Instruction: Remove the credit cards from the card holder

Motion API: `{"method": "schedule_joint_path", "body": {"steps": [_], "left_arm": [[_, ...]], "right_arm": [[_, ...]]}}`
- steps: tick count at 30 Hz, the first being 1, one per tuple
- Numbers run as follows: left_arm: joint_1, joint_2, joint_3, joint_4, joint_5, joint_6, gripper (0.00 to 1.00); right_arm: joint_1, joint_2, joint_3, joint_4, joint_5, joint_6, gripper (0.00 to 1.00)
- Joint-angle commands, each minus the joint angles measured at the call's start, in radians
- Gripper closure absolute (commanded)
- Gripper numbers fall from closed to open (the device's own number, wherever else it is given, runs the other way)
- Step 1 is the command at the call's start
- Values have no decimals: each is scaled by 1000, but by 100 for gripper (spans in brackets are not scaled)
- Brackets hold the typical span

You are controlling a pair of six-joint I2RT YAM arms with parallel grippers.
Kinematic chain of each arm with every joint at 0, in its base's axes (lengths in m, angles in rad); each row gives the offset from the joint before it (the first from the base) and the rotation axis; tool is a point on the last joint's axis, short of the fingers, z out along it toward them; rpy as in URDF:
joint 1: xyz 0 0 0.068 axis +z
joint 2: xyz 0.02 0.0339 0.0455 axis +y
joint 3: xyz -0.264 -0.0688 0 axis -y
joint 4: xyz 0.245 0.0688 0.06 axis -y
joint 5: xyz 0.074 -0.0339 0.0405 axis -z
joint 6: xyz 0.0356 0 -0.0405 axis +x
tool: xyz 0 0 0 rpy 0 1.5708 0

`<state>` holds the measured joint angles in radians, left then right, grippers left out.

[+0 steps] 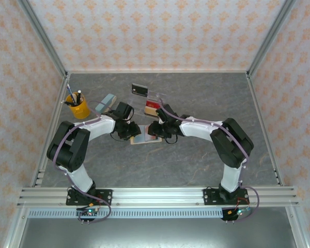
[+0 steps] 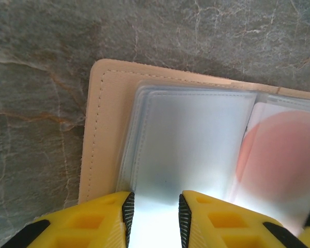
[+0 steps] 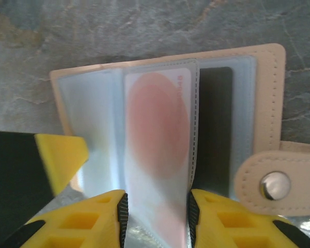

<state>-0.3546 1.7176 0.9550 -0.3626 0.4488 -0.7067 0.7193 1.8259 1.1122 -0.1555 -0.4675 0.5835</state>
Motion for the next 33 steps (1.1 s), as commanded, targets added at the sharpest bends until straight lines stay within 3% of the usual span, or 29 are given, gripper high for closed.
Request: {"method": "schedule_joint_path", "body": {"steps": [1, 7, 15, 33], "left_arm": [[-4, 18, 16, -45, -51, 22, 66], [-4, -5, 21, -68, -74, 21, 66], [20, -115, -24, -97, -187, -26, 66], [107, -254, -100, -95, -216, -47, 71]], "right_arm": [[0, -54, -14, 58, -30, 9, 63], [0, -42, -25, 165, -143, 37, 62], [2, 38, -10, 297, -227, 114, 58], [12, 138, 66, 371, -243, 163, 53]]}}
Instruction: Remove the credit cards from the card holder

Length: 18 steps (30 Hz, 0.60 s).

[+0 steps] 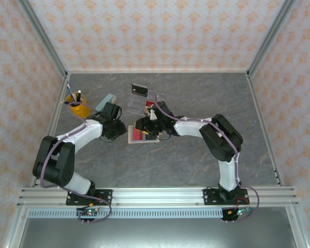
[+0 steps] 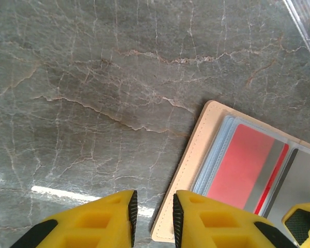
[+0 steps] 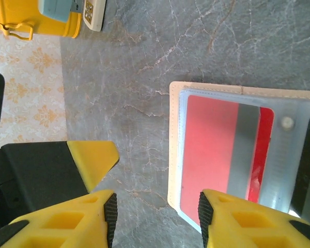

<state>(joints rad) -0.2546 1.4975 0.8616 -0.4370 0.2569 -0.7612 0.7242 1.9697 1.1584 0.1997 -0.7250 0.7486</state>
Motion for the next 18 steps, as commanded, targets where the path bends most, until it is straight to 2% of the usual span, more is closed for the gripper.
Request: {"method": "schedule_joint_path", "body": {"steps": [1, 8, 12, 18], "left_arm": [[6, -37, -8, -15, -15, 12, 72], [6, -21, -14, 87, 150, 40, 75], [6, 11, -13, 146, 200, 26, 75], [5, 54, -3, 181, 212, 10, 79]], "right_arm": [[7, -15, 19, -7, 34, -16, 53], [1, -81, -3, -151, 235, -58, 62], [-2, -64, -3, -161, 241, -47, 68], [-1, -18, 15, -163, 218, -16, 79]]}}
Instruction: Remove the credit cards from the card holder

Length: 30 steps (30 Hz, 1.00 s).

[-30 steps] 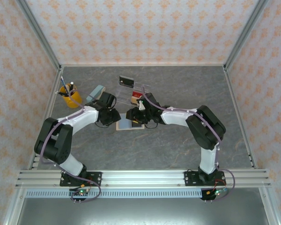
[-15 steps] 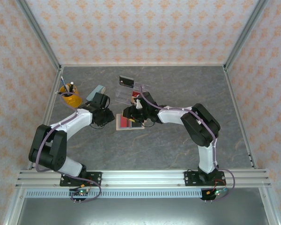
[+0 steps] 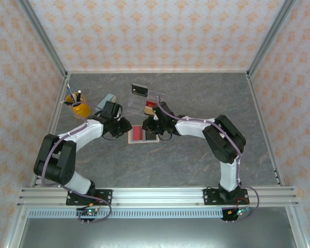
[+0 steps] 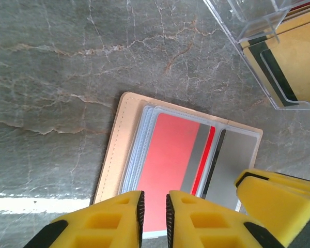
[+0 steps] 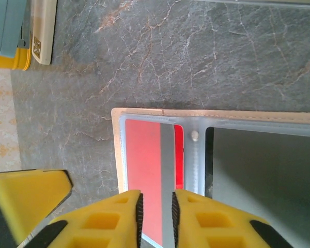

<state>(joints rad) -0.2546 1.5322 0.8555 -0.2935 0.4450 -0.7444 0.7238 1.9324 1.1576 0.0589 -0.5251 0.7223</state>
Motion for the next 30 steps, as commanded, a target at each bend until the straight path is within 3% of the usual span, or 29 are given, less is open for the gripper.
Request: {"method": "schedule_joint_path", "body": {"steps": [1, 10, 30], "left_arm": [[5, 26, 4, 39, 24, -6, 80], [6, 92, 12, 54, 55, -13, 85], [6, 170, 14, -1, 6, -21, 87]], "right_arm": [[-1, 25, 20, -21, 12, 10, 80], [-1, 61, 40, -25, -10, 12, 83], [-1, 106, 55, 8, -70, 25, 88]]}}
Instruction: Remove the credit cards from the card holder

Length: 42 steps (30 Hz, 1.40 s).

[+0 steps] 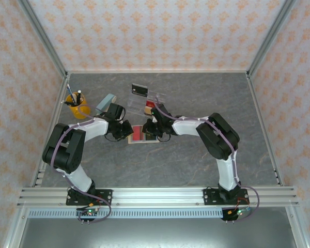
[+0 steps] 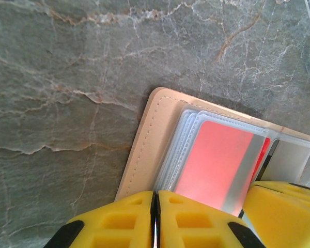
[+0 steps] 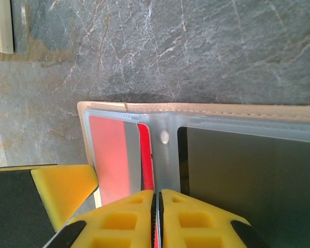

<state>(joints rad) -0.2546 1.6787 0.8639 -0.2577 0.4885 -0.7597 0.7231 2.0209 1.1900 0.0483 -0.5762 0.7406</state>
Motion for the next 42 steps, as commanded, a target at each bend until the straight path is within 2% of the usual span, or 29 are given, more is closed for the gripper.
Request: {"method": "schedule_joint_path", "body": {"steps": [1, 13, 19, 25, 31, 42], "left_arm": [[6, 26, 6, -37, -36, -6, 87], [5, 27, 3, -37, -30, -3, 87], [5, 27, 4, -40, -28, -1, 87], [10, 0, 8, -49, -24, 8, 83], [11, -49, 18, -51, -13, 23, 77], [2, -69, 12, 23, 79, 66, 83]], "right_arm": [[-1, 19, 22, 24, -26, 8, 87], [-1, 38, 28, 53, -65, 12, 88], [-1, 26, 25, 63, -70, 1, 94], [-3, -17, 16, -7, -15, -52, 100], [-13, -57, 15, -131, 63, -130, 100], [-16, -66, 23, -150, 69, -145, 100]]}}
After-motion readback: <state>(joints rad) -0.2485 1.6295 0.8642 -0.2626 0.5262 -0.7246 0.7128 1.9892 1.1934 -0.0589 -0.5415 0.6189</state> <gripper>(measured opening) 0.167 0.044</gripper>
